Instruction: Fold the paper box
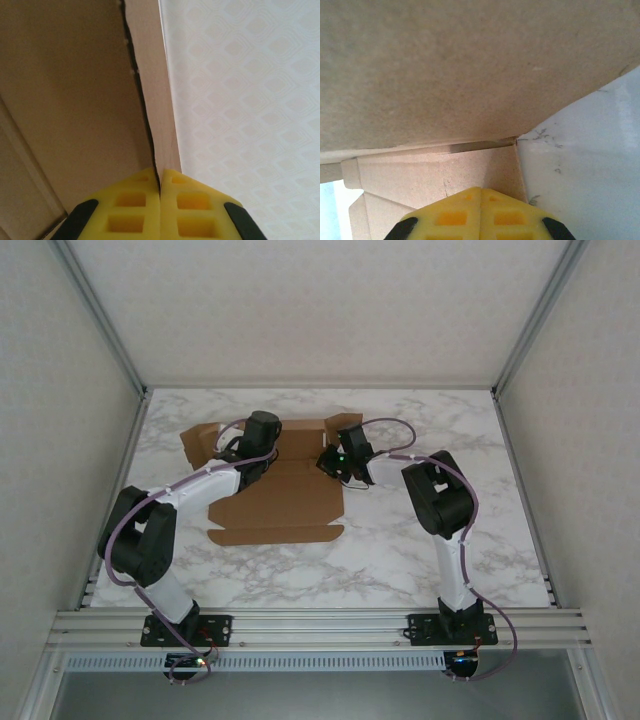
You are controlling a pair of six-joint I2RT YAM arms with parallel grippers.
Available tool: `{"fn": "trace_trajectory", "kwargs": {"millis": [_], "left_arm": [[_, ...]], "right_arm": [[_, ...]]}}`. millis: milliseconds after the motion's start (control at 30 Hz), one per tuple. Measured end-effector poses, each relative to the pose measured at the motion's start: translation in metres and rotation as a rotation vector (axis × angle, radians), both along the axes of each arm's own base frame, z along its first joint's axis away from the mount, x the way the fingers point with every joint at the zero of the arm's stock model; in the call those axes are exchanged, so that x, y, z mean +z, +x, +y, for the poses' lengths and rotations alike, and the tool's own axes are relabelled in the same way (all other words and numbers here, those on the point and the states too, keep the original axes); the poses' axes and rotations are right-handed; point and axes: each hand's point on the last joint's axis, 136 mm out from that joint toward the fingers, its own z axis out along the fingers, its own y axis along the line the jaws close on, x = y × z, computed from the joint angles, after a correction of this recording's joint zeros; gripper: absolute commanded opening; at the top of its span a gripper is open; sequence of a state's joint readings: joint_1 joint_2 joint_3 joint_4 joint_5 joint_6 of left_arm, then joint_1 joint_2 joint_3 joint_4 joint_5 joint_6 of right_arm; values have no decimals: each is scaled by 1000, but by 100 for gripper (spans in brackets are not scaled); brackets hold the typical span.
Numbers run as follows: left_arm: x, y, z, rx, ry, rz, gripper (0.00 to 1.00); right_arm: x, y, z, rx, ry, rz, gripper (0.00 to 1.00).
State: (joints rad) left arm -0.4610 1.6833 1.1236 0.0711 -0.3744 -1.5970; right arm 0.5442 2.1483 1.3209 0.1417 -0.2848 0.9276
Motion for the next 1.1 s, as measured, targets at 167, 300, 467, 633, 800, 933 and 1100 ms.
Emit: {"fn": "trace_trajectory", "kwargs": {"millis": [167,300,467,633,800,933,1100], "left_arm": [[-1,0,0,-1,0,-1,0],[-1,-1,0,-2,-1,-5,0],[-1,-3,1,-4,-1,-7,0],[-1,-3,0,-5,-1,-8,0],[-1,-3,0,-4,-1,-7,0],[-1,-3,0,-4,-1,-7,0],[-1,-3,0,-5,0,-7,0]], "right_arm": [[9,-6,-7,17,-20,-34,14],[29,-16,-22,22,-39,-68,16],[59,-24,-46,29,-56,-135,17],[93,-38,-72,57,-121,-232,16],[141,-28,-111,17,-227,-380,19],[161,3,-141,13,-379,-516,50],[155,29,-131,211,-537,-637,64]]}}
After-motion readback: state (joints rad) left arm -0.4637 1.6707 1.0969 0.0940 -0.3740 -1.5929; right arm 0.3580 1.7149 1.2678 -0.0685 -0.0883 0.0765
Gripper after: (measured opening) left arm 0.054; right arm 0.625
